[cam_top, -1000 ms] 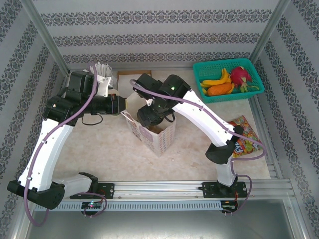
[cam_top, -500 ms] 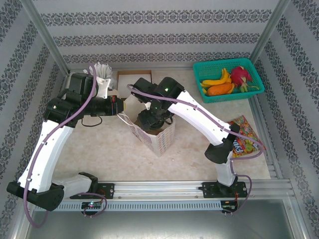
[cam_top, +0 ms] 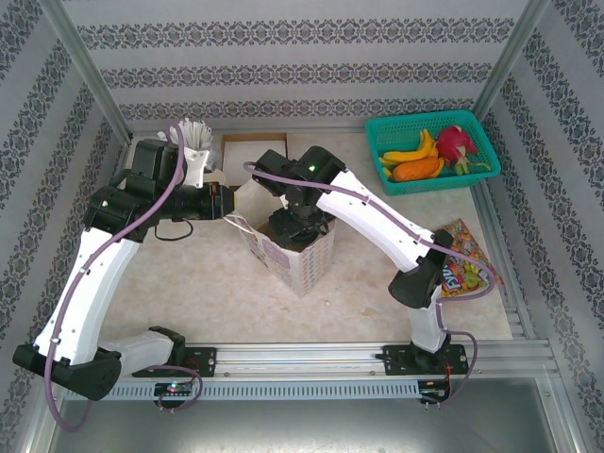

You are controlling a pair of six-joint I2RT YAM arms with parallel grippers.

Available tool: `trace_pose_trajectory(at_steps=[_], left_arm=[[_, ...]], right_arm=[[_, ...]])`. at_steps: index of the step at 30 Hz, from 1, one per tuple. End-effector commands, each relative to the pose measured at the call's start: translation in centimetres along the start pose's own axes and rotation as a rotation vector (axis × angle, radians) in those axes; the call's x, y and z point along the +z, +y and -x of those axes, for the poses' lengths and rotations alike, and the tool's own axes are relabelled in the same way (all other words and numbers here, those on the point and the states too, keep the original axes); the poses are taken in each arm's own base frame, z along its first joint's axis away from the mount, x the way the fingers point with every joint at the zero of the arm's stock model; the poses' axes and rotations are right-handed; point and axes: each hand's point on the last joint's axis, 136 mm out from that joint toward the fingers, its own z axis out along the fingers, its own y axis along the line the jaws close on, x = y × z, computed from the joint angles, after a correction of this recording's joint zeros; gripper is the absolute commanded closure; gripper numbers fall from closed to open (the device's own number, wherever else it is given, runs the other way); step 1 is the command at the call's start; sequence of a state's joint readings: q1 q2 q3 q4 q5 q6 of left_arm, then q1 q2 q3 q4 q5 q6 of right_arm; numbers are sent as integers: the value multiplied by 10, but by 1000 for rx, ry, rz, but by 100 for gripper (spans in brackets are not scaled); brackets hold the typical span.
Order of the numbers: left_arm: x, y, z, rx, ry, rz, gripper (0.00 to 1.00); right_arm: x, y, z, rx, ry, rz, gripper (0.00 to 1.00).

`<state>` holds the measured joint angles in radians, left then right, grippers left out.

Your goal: Pack the takeout coffee

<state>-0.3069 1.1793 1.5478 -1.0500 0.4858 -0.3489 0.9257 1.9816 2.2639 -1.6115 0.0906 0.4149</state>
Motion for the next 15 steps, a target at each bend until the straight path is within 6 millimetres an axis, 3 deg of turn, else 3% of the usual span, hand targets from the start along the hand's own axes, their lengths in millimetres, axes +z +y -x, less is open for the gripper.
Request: trace_pose_trajectory(at_steps=[1, 11, 15], left_arm=[[2, 8, 9, 30, -39, 53, 68], [34, 40, 14, 52, 27, 175, 45], [50, 34, 19, 146, 53, 114, 43]], right_arm=[[-7, -3, -35, -53, 130, -9, 33], [-6, 12, -38, -86, 146, 66, 34], [-6, 9, -37, -94, 145, 48, 34]])
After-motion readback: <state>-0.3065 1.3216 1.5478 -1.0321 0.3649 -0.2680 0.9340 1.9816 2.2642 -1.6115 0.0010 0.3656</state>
